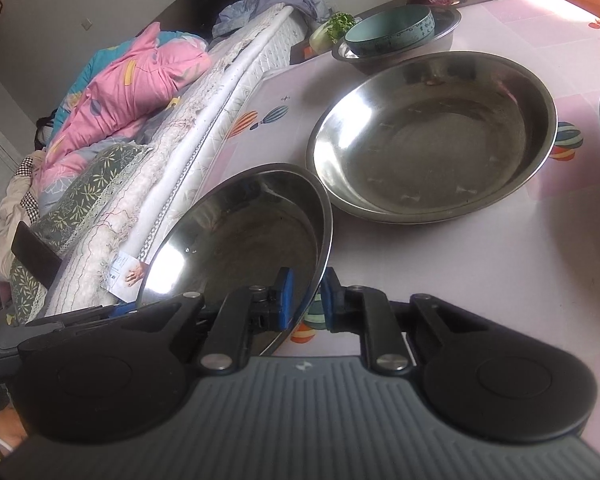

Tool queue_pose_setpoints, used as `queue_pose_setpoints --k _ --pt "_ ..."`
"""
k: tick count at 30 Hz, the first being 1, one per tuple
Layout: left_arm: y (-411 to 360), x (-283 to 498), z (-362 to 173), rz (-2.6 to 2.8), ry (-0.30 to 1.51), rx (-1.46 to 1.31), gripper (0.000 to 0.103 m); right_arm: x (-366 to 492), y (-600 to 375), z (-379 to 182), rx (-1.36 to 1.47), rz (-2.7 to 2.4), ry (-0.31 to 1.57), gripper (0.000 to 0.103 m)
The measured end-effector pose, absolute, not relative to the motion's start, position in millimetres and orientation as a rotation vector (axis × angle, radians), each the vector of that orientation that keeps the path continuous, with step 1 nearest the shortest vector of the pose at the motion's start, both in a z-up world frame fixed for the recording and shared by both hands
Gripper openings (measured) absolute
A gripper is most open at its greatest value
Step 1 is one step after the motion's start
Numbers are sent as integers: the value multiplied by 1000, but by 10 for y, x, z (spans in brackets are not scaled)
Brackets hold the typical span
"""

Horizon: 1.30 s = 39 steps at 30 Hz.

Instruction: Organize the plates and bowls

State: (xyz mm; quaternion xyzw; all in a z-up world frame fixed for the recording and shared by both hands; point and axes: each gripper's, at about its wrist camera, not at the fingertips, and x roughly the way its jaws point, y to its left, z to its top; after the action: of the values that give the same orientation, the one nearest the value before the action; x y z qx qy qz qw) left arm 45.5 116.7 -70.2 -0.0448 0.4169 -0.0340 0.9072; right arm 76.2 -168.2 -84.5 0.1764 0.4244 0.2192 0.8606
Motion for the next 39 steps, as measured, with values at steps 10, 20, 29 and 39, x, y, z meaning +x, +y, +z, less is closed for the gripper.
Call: queue_pose_setpoints --k 10,20,29,39 --pt "1142 220 -683 -120 900 -96 30 514 -1736 -841 362 484 911 15" --pt "1188 231 -651 -113 888 -115 39 479 -1815 -823 369 453 890 17" --pt "1236 448 -685 -90 882 -151 43 706 -1797 -832 366 429 879 17" --pt "1267 581 -722 -91 880 -179 44 823 -1667 -838 337 432 882 17"
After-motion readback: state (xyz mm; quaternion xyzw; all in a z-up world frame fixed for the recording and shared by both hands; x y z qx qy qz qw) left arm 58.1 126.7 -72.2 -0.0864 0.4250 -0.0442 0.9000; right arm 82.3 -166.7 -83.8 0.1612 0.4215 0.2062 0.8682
